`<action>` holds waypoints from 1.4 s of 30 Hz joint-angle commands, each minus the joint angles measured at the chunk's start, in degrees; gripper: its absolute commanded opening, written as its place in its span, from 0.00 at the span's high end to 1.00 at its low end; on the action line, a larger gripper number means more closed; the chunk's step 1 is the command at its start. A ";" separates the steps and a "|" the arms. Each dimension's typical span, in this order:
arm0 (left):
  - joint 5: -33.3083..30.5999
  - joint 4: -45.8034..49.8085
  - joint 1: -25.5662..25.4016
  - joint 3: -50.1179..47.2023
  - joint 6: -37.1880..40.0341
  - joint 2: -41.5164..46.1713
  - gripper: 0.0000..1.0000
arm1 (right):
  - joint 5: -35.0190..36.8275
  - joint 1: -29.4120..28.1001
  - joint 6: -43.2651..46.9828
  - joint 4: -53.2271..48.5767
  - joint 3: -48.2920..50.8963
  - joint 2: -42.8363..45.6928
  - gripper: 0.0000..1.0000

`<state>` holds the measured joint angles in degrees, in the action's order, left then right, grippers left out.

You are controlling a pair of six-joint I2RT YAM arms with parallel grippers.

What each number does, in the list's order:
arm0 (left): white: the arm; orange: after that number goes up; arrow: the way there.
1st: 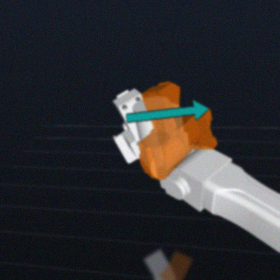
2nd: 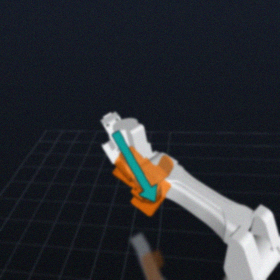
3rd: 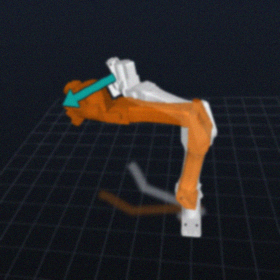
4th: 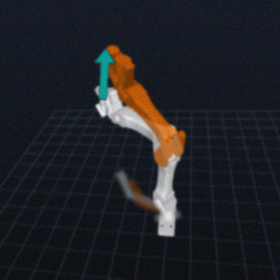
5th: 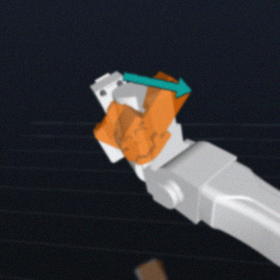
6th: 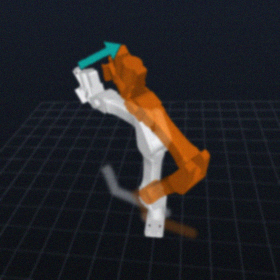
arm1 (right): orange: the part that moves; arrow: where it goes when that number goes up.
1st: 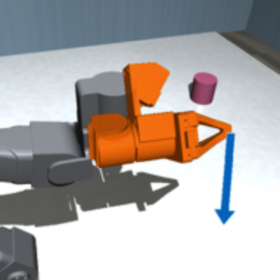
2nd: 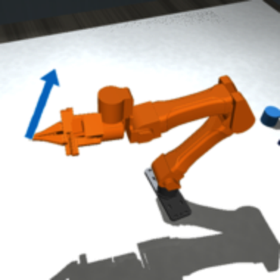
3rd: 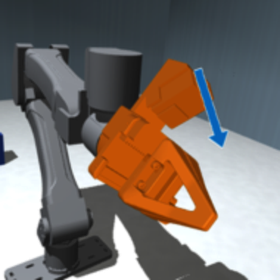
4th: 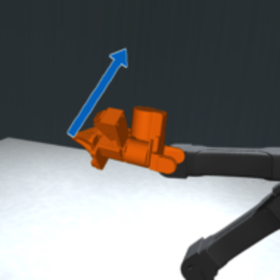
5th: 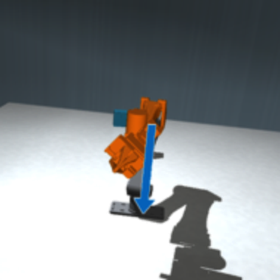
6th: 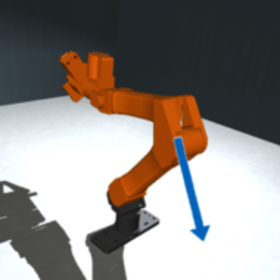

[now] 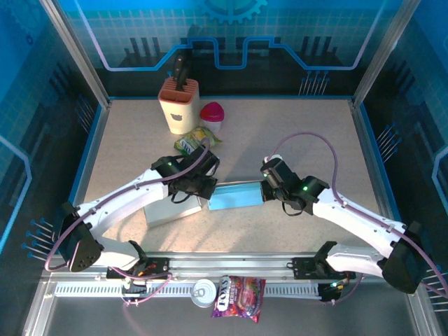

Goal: Fold the paper box

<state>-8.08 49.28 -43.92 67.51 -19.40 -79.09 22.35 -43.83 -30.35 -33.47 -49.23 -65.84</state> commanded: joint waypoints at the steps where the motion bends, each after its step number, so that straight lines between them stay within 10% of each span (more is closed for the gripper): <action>1: 3.80 1.75 0.18 3.18 -3.85 -1.02 0.91 | -1.68 -1.76 -1.21 -1.51 -0.82 -1.46 1.00; 42: 14.65 8.42 8.63 8.13 -11.92 -5.10 1.00 | 3.98 -6.26 -4.13 0.27 -4.09 -5.99 1.00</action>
<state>1.30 58.85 -35.99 75.33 -32.47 -83.77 29.52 -49.54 -34.70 -34.24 -53.17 -71.92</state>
